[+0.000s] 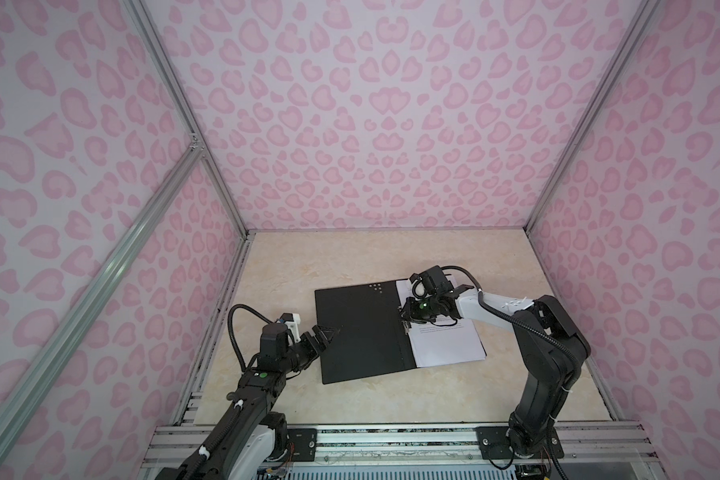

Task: Put the files into the folder
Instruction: 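Swing the black cover over the sheets with the left gripper toward the right gripper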

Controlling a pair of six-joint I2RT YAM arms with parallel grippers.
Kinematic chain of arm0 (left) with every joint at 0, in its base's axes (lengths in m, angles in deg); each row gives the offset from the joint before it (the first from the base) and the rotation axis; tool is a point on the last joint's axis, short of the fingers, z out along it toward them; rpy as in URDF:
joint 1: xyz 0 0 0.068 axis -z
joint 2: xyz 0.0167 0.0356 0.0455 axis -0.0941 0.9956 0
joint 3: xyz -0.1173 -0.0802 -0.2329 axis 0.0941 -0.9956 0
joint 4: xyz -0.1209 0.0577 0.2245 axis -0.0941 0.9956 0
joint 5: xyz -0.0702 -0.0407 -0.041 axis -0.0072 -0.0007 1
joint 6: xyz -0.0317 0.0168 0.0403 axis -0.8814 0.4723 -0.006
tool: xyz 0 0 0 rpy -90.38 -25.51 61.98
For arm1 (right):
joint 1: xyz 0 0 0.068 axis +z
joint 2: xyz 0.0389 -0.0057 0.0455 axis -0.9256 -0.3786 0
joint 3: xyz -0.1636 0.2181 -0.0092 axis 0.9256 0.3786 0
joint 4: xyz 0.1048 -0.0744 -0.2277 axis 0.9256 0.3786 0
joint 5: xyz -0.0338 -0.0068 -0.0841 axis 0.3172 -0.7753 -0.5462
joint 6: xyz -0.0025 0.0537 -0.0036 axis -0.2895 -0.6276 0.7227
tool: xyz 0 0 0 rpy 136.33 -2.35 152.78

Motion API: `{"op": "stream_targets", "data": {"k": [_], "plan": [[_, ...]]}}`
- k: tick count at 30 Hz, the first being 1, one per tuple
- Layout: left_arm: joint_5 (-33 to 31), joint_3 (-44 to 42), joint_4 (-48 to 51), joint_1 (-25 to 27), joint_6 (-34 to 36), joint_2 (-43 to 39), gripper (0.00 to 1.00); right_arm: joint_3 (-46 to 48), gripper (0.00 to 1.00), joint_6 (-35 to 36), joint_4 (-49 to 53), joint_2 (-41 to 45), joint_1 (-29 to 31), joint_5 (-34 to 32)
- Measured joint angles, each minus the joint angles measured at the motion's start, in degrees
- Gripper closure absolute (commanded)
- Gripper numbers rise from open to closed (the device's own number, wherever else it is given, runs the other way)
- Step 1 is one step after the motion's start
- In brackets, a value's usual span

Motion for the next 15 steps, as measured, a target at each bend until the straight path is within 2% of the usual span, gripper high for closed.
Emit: {"op": "stream_targets", "data": {"k": [4,7,13,15], "plan": [[4.8,4.4,0.5,0.2,-1.3,-4.2,0.03,2.4,0.67,-4.0,-3.9,0.1,2.7,-0.7],[7.4,7.2,1.6,0.2,-2.6,-4.3,0.03,2.4,0.62,-8.3,-5.8,0.0,6.6,-4.7],[10.5,14.4,4.1,0.3,-3.1,-3.7,0.03,-3.4,0.45,-16.2,-9.5,-4.2,14.9,-11.0],[11.0,16.5,5.0,0.6,-3.1,-3.7,0.03,-6.7,0.28,-17.3,-9.4,-5.7,16.2,-11.9]]}}
